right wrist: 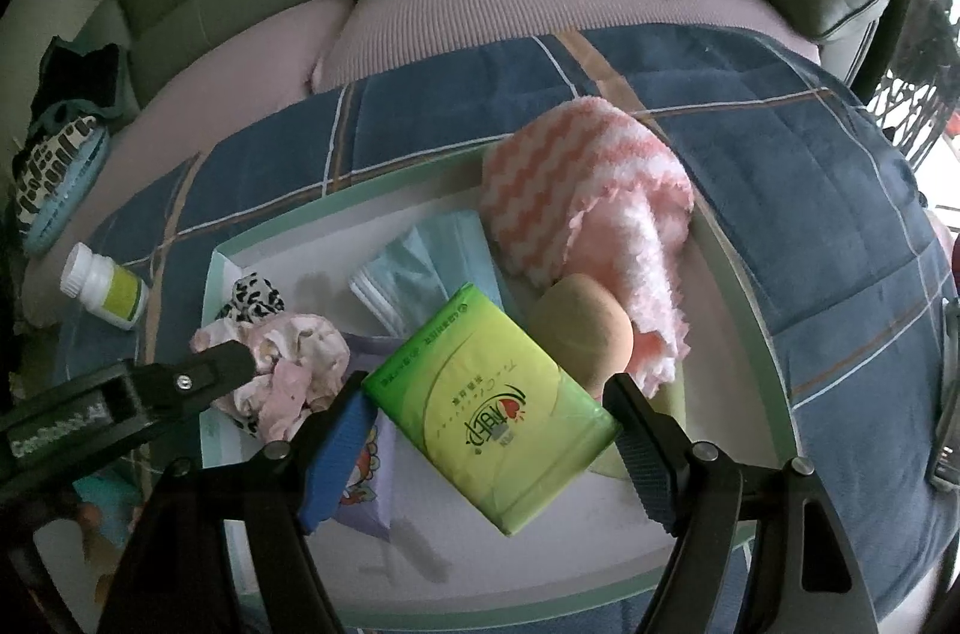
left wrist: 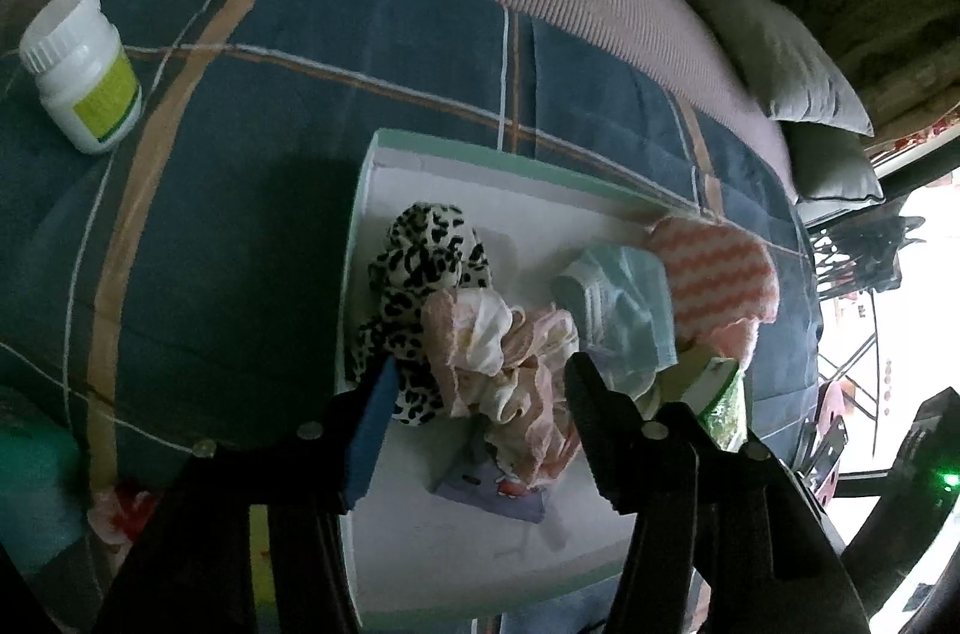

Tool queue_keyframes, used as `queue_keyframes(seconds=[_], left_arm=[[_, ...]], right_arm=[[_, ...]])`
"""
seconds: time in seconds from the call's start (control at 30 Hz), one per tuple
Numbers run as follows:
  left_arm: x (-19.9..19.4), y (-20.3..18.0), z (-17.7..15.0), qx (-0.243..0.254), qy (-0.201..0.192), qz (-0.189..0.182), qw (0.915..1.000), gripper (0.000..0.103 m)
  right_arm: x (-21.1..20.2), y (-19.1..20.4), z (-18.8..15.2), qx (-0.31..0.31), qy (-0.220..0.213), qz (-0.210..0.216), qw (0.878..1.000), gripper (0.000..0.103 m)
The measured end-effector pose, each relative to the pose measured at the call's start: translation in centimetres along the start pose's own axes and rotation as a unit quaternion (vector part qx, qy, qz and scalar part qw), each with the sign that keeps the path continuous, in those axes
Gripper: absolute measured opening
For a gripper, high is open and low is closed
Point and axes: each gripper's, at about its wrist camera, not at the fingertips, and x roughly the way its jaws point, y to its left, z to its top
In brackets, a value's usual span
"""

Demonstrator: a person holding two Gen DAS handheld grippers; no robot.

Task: Organize soft objects
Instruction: 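Open the left tool over the tray while the right tool lowers and releases the tissue pack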

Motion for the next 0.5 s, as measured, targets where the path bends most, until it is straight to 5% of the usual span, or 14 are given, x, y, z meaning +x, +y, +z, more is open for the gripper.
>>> queue_keyframes(seconds=[0.03, 0.1, 0.3, 0.5], left_arm=[[-0.4, 0.1, 0.0, 0.001, -0.004, -0.002, 1.0, 0.078], [-0.9, -0.2, 0.1, 0.006, -0.014, -0.004, 0.9999, 0.083], [-2.4, 0.5, 0.3, 0.003, -0.037, 0.0, 0.9993, 0.084], [-3.2, 1.7, 0.6, -0.01, -0.064, 0.043, 0.997, 0.084]], right_arm=[[0.0, 0.0, 0.0, -0.001, 0.0, 0.001, 1.0, 0.081], [0.0, 0.0, 0.0, -0.003, -0.001, 0.0, 1.0, 0.083], [-0.4, 0.3, 0.0, -0.01, -0.012, -0.003, 1.0, 0.091], [-0.4, 0.7, 0.0, -0.021, -0.014, -0.006, 1.0, 0.096]])
